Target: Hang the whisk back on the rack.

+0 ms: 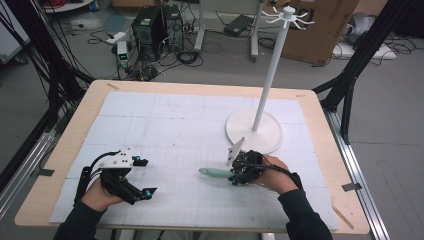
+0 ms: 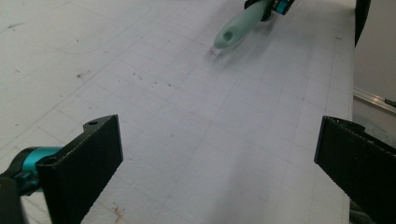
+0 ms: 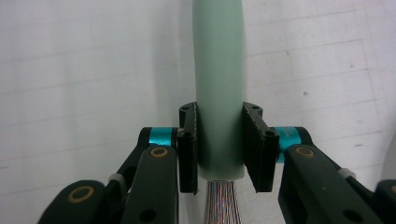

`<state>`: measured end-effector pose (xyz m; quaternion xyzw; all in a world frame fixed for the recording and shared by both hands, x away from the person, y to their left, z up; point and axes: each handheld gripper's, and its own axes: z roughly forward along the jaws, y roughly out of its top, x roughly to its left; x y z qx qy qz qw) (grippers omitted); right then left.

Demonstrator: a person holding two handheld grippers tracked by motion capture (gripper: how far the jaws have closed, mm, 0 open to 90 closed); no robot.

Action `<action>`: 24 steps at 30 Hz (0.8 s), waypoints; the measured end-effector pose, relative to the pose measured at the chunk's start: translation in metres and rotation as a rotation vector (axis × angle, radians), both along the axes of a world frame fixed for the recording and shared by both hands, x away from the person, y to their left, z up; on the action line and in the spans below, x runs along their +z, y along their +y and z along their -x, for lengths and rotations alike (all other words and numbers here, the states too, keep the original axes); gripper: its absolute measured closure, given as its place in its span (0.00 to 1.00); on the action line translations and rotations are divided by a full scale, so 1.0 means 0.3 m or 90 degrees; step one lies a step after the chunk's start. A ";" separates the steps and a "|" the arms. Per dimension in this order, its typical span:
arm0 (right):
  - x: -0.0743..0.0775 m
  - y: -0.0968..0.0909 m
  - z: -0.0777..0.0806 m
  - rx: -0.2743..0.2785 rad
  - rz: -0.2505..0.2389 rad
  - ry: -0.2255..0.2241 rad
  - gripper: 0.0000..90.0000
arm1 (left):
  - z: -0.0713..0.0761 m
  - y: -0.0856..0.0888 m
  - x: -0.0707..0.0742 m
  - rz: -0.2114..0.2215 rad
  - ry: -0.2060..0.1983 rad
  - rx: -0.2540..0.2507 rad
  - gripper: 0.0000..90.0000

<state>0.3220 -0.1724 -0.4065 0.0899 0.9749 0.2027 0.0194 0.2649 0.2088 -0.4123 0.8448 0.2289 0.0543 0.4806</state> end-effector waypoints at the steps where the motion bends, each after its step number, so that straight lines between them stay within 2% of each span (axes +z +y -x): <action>1: 0.005 -0.005 0.000 0.001 -0.009 0.003 0.78 | 0.000 0.000 0.000 0.000 0.000 -0.001 0.02; 5: 0.024 -0.029 0.002 -0.004 -0.040 0.035 0.78 | 0.001 0.001 0.001 -0.001 0.000 -0.002 0.02; 13: 0.072 -0.094 0.005 -0.031 -0.126 0.074 0.78 | 0.000 0.005 0.004 0.006 0.000 -0.003 0.02; 17: 0.094 -0.130 0.008 -0.043 -0.164 0.078 0.77 | 0.001 0.005 0.005 0.010 -0.001 -0.003 0.02; 24: 0.127 -0.187 0.012 -0.058 -0.222 0.066 0.77 | 0.000 0.006 0.005 0.011 -0.001 -0.005 0.02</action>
